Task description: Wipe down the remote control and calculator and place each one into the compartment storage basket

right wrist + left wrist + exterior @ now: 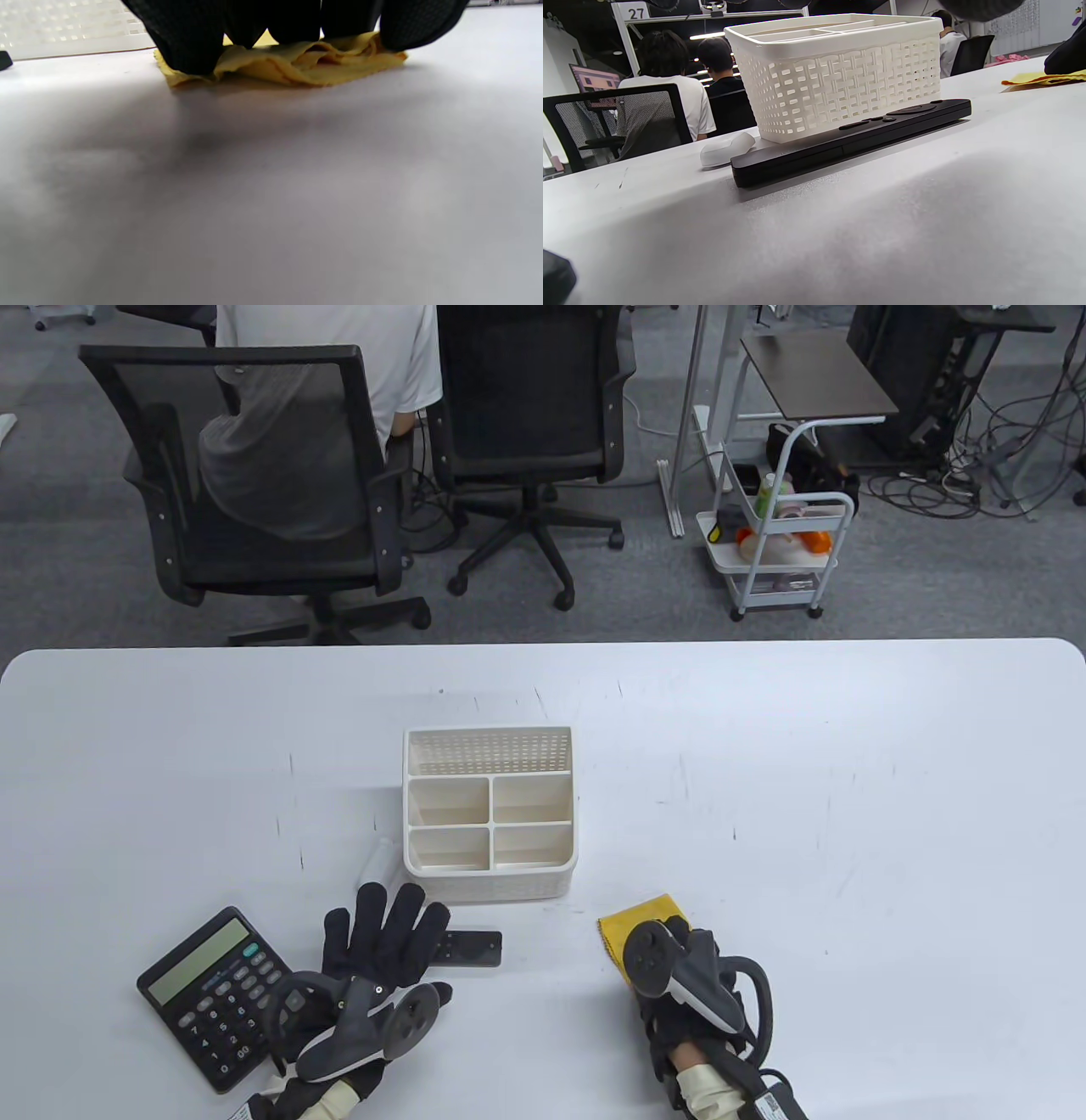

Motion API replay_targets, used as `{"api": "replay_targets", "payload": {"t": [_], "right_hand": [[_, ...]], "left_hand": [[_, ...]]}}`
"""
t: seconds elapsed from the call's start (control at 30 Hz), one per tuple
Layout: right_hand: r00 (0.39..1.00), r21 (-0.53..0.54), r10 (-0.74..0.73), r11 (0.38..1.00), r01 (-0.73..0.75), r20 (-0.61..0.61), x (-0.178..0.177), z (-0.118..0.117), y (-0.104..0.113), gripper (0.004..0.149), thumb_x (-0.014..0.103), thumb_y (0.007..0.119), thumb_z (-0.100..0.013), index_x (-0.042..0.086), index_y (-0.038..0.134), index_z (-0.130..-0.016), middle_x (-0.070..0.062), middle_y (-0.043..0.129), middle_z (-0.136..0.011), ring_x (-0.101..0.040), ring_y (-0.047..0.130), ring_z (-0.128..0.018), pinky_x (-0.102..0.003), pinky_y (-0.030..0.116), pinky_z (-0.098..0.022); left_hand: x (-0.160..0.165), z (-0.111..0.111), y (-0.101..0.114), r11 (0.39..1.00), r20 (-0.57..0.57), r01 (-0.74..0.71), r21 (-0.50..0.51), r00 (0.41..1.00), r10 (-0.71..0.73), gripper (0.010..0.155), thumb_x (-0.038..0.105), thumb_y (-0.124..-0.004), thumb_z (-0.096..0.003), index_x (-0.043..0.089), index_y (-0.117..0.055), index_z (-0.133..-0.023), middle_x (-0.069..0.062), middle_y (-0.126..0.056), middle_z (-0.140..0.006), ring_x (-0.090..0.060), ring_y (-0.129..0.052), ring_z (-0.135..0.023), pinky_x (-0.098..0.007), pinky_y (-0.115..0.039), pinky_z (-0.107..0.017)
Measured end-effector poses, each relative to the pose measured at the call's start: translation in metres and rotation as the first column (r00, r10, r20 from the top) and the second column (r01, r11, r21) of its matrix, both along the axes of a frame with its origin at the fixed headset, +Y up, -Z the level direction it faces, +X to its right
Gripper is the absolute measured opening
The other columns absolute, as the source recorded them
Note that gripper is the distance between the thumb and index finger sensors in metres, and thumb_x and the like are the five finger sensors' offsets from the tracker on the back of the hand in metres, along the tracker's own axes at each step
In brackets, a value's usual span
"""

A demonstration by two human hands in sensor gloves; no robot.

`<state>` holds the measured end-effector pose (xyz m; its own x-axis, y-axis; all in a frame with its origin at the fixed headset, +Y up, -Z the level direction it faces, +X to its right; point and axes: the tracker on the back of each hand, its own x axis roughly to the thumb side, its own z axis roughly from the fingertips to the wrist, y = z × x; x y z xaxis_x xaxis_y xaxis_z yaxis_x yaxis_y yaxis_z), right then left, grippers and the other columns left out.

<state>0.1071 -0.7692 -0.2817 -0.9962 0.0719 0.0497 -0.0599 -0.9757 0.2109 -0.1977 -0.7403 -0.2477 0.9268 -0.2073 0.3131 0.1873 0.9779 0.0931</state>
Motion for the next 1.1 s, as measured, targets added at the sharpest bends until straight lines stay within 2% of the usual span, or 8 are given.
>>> {"api": "replay_targets", "payload": {"t": [0.37, 0.63, 0.83, 0.97, 1.1], "right_hand": [[1.0, 0.064, 0.028, 0.998, -0.029, 0.009, 0.004, -0.002, 0.003, 0.056, 0.017, 0.083, -0.05, 0.009, 0.067, -0.103, -0.015, 0.072, -0.093, -0.036, 0.08, -0.069, -0.053, 0.074, -0.05], [0.975, 0.077, -0.215, 0.974, 0.211, 0.058, 0.012, 0.002, 0.013, 0.051, 0.015, 0.08, -0.051, 0.009, 0.072, -0.101, -0.016, 0.075, -0.091, -0.037, 0.082, -0.067, -0.053, 0.075, -0.048], [0.9, 0.177, -0.436, 0.885, 0.431, -0.006, 0.014, 0.011, 0.03, 0.051, 0.015, 0.079, -0.051, 0.008, 0.072, -0.101, -0.016, 0.076, -0.09, -0.037, 0.082, -0.067, -0.053, 0.074, -0.048], [0.86, 0.289, -0.504, 0.813, 0.505, -0.082, 0.011, 0.019, 0.038, 0.051, 0.015, 0.08, -0.051, 0.008, 0.072, -0.101, -0.016, 0.077, -0.089, -0.037, 0.083, -0.066, -0.053, 0.075, -0.048], [0.805, 0.348, -0.571, 0.731, 0.587, -0.159, 0.007, 0.026, 0.045, 0.051, 0.015, 0.08, -0.051, 0.009, 0.072, -0.101, -0.015, 0.077, -0.089, -0.036, 0.083, -0.067, -0.053, 0.075, -0.048]], "left_hand": [[0.001, 0.001, -0.001, 1.0, 0.003, 0.006, -0.002, 1.0, -0.006, 0.078, 0.063, -0.063, -0.0485, 0.034, -0.029, -0.113, -0.005, -0.031, -0.123, -0.047, -0.033, -0.112, -0.069, -0.046, -0.075], [0.0, 0.001, 0.0, 1.0, -0.003, -0.003, 0.0, 1.0, 0.003, 0.078, 0.063, -0.063, -0.0485, 0.034, -0.029, -0.113, -0.005, -0.031, -0.123, -0.047, -0.033, -0.112, -0.069, -0.045, -0.075], [-0.001, 0.001, 0.0, 1.0, -0.007, -0.008, 0.001, 1.0, 0.008, 0.078, 0.063, -0.063, -0.0484, 0.034, -0.03, -0.113, -0.005, -0.031, -0.123, -0.047, -0.034, -0.112, -0.069, -0.046, -0.075], [-0.001, 0.002, 0.0, 1.0, -0.01, -0.011, -0.004, 1.0, 0.011, 0.078, 0.063, -0.063, -0.0484, 0.034, -0.03, -0.113, -0.005, -0.031, -0.123, -0.047, -0.034, -0.112, -0.069, -0.046, -0.075], [-0.001, 0.002, 0.0, 1.0, -0.011, -0.005, -0.013, 1.0, 0.005, 0.078, 0.063, -0.063, -0.0484, 0.034, -0.03, -0.113, -0.005, -0.031, -0.123, -0.047, -0.034, -0.112, -0.069, -0.046, -0.075]]}}
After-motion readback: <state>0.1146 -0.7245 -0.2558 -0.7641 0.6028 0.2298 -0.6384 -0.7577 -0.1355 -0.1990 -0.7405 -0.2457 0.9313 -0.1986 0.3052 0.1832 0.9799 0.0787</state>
